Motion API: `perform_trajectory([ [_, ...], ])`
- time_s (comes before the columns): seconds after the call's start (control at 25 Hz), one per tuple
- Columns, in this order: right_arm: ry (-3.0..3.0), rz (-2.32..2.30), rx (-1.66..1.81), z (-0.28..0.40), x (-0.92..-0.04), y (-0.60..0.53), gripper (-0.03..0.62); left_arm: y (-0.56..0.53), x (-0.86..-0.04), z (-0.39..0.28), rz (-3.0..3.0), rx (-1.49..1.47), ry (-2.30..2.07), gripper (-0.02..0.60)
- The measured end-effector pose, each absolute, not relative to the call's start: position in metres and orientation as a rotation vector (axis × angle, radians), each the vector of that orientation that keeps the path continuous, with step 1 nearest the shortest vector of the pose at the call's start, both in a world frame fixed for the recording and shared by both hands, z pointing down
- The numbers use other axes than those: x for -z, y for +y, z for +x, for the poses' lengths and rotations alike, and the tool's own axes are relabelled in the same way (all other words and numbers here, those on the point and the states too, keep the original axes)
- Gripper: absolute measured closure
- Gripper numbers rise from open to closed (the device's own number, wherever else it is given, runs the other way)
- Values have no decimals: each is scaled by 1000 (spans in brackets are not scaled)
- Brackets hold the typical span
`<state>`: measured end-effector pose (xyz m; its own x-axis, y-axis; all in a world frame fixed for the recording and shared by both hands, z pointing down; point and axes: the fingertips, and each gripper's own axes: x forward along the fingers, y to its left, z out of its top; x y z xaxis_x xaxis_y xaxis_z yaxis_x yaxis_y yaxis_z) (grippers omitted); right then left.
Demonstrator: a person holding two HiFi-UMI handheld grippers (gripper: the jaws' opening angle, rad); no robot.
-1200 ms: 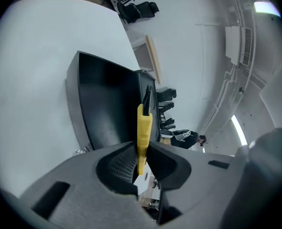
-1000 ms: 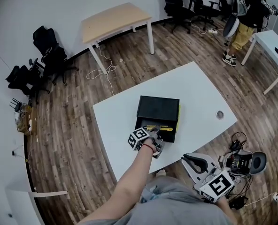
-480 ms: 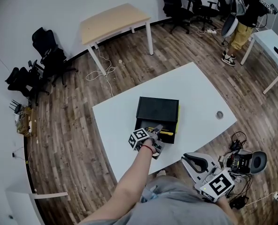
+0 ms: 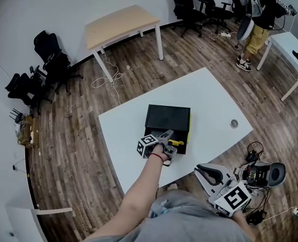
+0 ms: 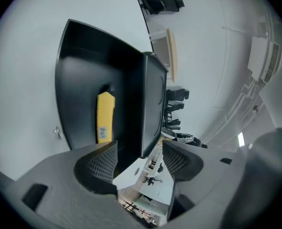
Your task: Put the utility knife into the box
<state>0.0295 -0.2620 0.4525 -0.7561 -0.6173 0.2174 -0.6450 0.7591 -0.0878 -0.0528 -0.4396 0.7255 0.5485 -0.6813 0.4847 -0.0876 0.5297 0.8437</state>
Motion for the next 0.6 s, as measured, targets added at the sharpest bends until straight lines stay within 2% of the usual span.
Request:
perform_trajectory([
  [0.6,-2783,977,-223,31,-455,-260,562,-429,-697,-37,1141,531,-783,301],
])
